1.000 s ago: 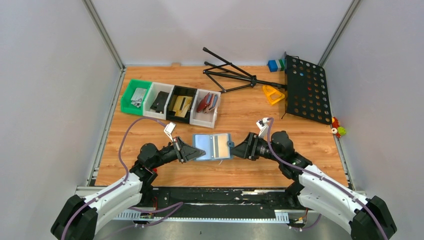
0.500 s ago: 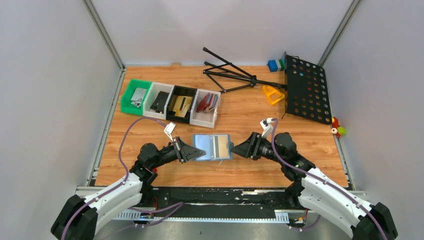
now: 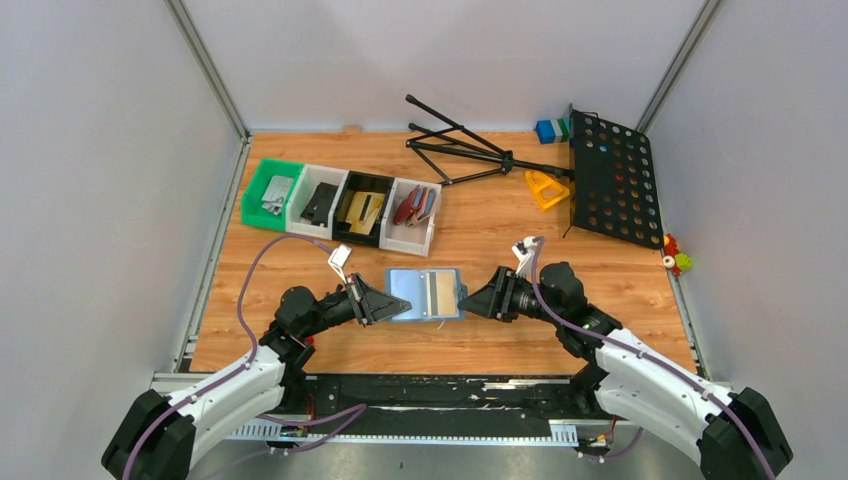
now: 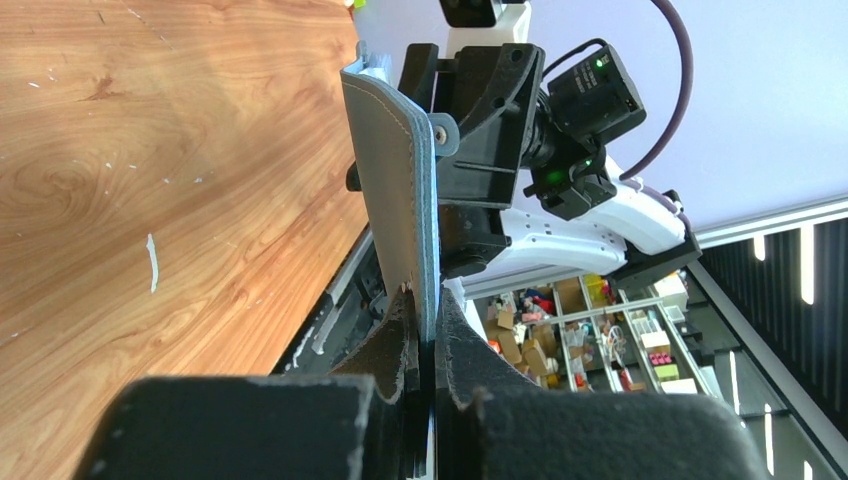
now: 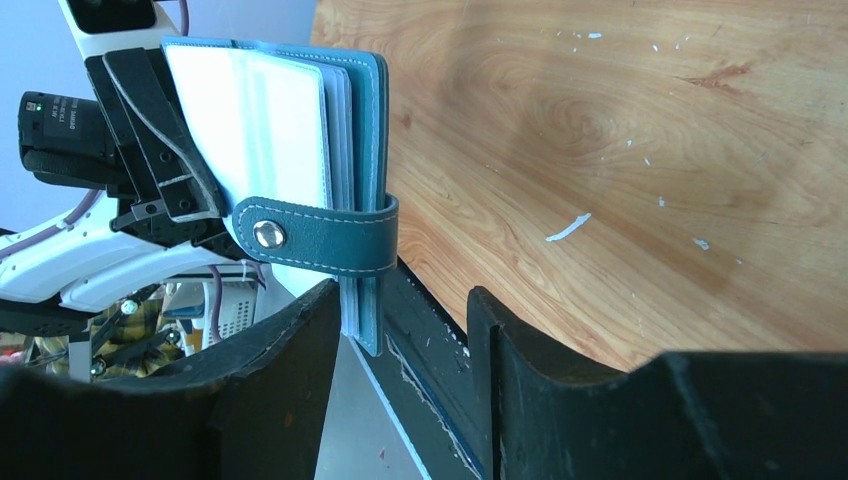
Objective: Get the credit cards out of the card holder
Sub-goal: Remove the credit card from the card holder.
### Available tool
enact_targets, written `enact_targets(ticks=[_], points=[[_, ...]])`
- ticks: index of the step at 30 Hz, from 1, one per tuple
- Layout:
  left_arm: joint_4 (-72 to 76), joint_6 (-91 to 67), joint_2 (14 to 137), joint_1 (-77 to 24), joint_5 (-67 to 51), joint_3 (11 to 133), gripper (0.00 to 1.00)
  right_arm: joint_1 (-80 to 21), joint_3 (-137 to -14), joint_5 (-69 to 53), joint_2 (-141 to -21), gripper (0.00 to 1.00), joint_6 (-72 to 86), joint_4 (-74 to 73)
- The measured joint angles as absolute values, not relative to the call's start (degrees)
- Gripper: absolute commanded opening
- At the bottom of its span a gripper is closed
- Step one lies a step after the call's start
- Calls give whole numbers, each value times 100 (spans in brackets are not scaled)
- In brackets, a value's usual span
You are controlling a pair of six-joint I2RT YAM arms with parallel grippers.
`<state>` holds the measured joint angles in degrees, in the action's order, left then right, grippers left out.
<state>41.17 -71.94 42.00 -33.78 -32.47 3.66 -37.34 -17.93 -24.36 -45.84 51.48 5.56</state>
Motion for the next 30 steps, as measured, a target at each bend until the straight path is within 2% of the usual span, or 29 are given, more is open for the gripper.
enact_targets(ticks=[14, 30], points=[[4117, -7194, 4189, -3378, -3249, 366, 0, -3734, -1793, -2563, -4678, 49, 5105, 631], [4093, -7196, 4034, -3404, -3251, 368, 0, -3734, -1796, -2596, -4762, 43, 5087, 679]])
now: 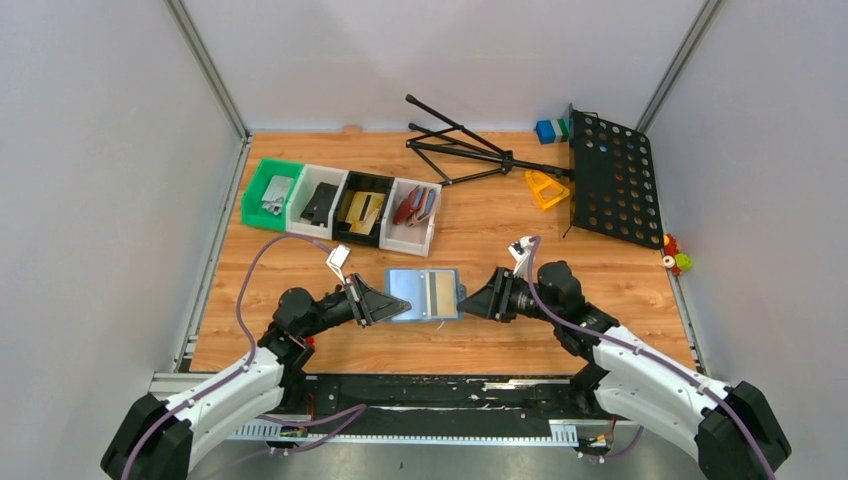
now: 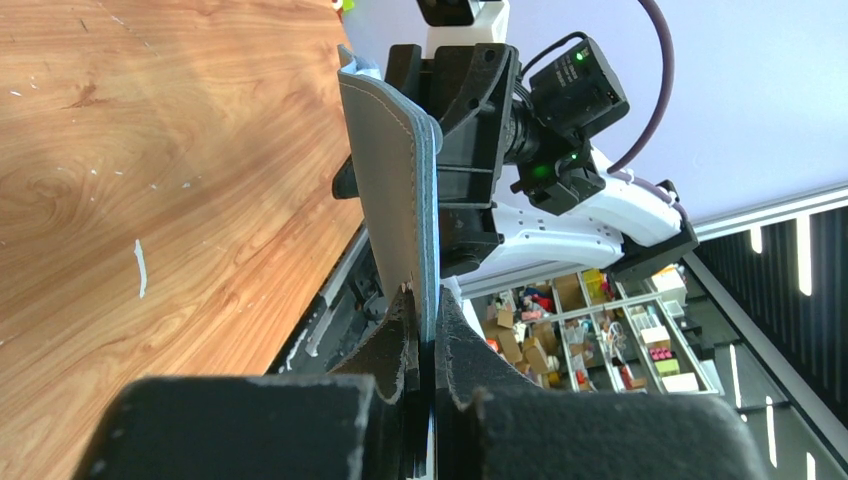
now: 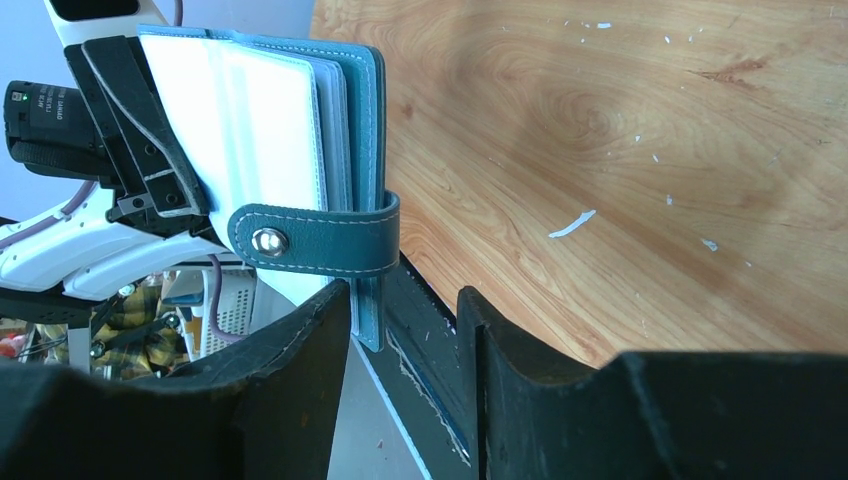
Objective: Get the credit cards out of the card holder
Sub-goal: Remove the credit card from the card holder.
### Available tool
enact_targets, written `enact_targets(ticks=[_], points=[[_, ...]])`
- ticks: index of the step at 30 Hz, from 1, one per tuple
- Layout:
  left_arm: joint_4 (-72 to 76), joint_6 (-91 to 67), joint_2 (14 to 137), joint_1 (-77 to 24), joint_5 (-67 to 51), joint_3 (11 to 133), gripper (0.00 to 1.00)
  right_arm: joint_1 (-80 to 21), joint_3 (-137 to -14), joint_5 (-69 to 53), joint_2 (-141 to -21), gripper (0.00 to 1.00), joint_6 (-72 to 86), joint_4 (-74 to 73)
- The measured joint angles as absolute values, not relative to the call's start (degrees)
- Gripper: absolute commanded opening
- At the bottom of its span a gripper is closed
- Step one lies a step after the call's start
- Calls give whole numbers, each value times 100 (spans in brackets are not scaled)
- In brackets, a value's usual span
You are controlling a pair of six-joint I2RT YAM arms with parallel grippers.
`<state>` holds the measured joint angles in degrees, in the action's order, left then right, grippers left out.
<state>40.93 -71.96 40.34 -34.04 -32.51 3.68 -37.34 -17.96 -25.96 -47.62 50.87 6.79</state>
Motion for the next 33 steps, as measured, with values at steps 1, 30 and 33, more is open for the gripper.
enact_targets(ticks=[1, 30, 33], points=[[4093, -7196, 4034, -3404, -3253, 368, 0, -3734, -1796, -2613, -4790, 43, 5087, 701], [4139, -7299, 4053, -3457, -3267, 368, 0, -3938, -1850, -3057, -4928, 55, 5540, 1876], [4141, -7297, 4064, -3492, -3251, 368, 0, -3946, -1850, -3083, -4928, 57, 5546, 1933]])
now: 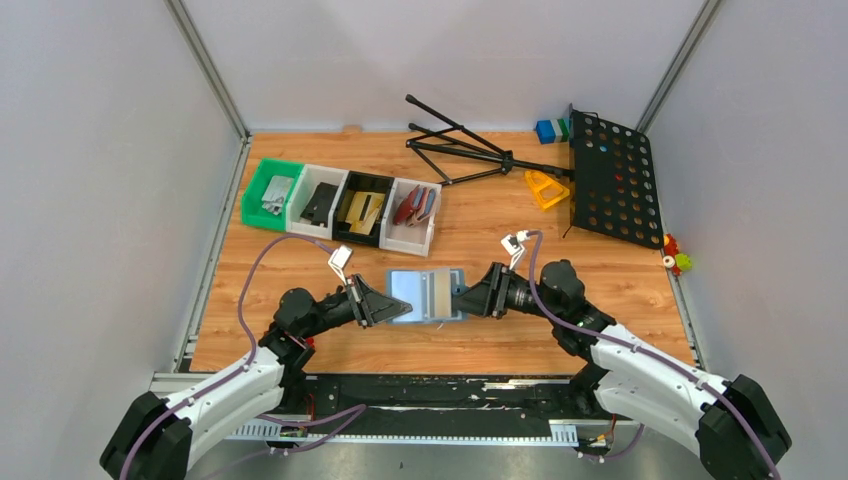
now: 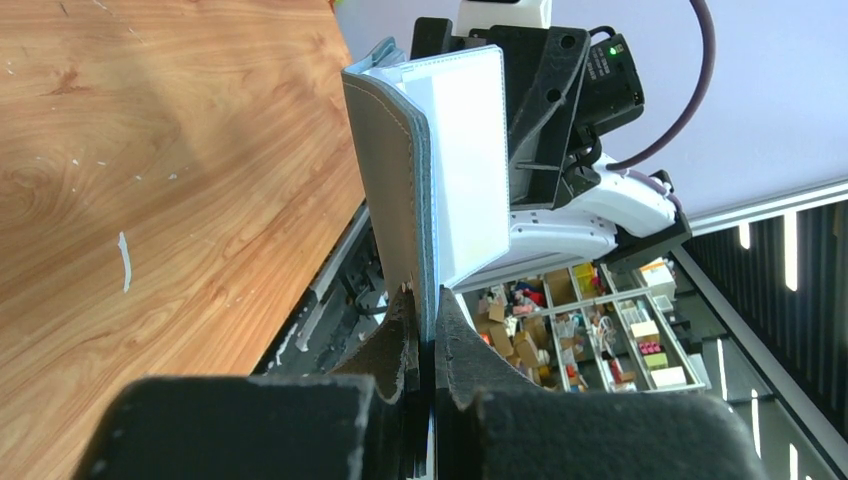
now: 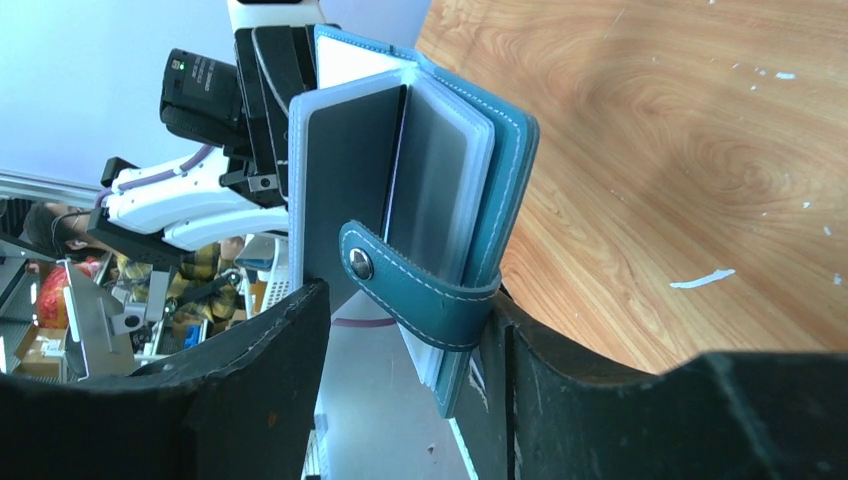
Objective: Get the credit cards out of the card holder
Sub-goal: Remove the credit card from the card holder.
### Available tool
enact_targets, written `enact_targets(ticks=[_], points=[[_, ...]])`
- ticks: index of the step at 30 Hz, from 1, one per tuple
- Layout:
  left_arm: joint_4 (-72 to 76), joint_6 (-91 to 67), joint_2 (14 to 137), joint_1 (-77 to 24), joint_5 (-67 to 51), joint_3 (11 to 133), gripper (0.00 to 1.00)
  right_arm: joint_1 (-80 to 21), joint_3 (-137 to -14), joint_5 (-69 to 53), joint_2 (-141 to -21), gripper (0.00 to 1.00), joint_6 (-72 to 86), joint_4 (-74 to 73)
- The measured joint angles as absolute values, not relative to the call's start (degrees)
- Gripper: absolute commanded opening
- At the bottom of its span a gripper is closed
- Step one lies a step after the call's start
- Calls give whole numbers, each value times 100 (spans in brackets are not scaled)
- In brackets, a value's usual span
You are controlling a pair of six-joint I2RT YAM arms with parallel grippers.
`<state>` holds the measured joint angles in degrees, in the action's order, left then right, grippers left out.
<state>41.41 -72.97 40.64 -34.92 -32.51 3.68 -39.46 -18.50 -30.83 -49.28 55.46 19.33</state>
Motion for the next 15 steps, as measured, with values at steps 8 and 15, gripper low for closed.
enact_targets(ticks=[8, 15], points=[[4143, -7293, 4235, -3559, -3251, 368, 0, -4335, -2322, -3094, -5238, 59, 5352, 1629], [4143, -7275, 4351, -3645, -3218, 370, 0, -4591, -2571, -2893, -5437, 51, 5144, 1295]])
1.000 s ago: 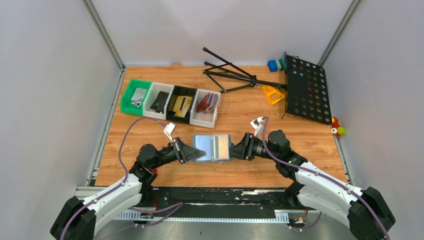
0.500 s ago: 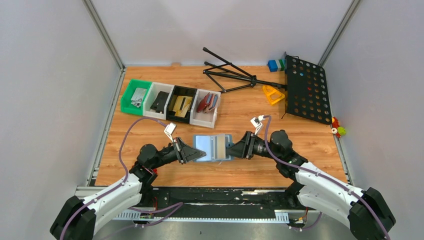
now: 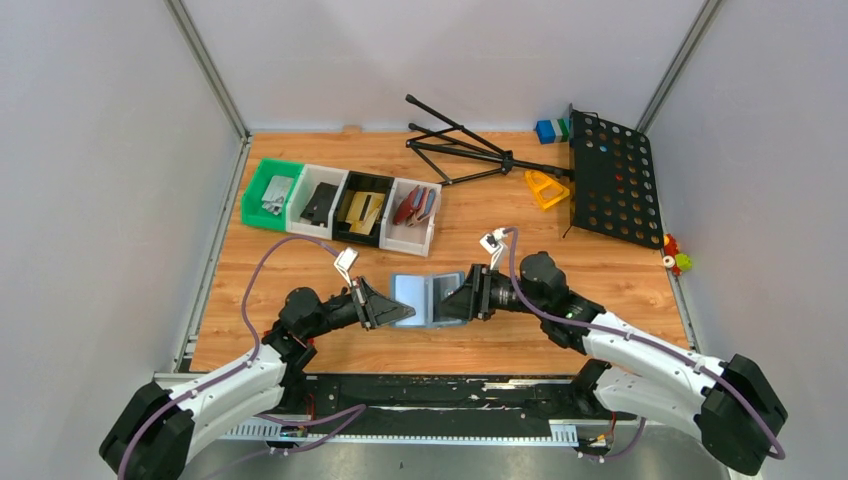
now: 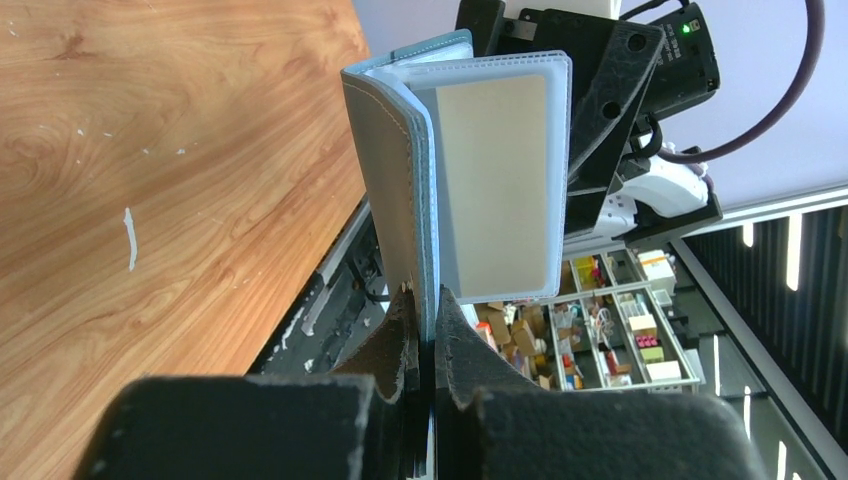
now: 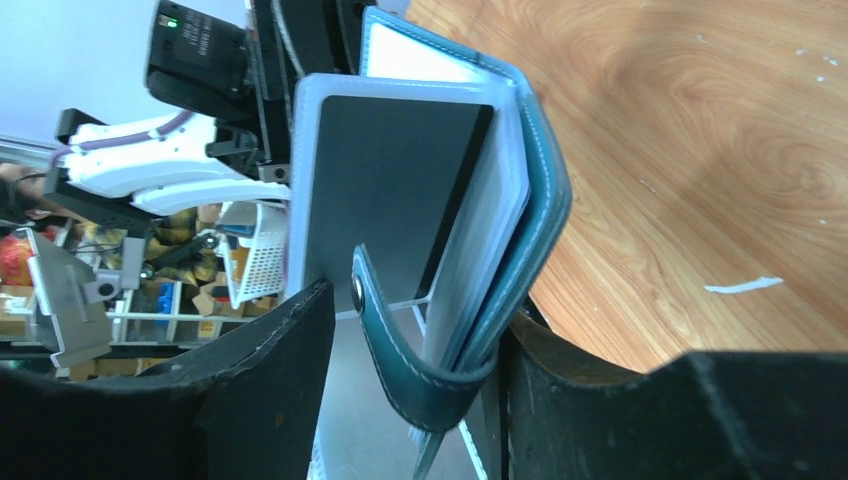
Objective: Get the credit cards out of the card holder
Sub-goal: Remove the credit card from the card holder.
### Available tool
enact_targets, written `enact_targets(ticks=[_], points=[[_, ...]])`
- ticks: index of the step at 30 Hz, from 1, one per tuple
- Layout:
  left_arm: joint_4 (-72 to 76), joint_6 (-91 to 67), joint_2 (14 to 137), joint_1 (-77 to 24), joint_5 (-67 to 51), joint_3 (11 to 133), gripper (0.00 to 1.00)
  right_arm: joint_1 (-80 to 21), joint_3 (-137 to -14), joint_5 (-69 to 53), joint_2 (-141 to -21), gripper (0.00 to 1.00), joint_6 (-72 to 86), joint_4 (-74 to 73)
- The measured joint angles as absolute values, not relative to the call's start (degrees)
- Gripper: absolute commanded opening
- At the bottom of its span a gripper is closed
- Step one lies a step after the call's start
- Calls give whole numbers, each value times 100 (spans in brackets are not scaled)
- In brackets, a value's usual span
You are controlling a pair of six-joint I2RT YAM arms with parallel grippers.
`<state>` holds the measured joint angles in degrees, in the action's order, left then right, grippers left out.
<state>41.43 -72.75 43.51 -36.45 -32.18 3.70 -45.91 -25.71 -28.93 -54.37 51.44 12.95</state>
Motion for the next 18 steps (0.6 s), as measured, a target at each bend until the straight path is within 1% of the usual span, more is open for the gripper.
enact_targets(ticks=[4, 10, 18], points=[[4141, -7262, 4359, -3691, -3183, 370, 0, -4678, -2692, -2740, -5524, 53, 5004, 972], [4123, -7168, 4541, -3804, -3142, 464, 0, -4849, -2902, -2571, -5745, 52, 4825, 681], [4084, -7085, 4613, -3868, -3140, 541, 0, -4939, -3048, -2250, -5894, 38, 4674, 244]])
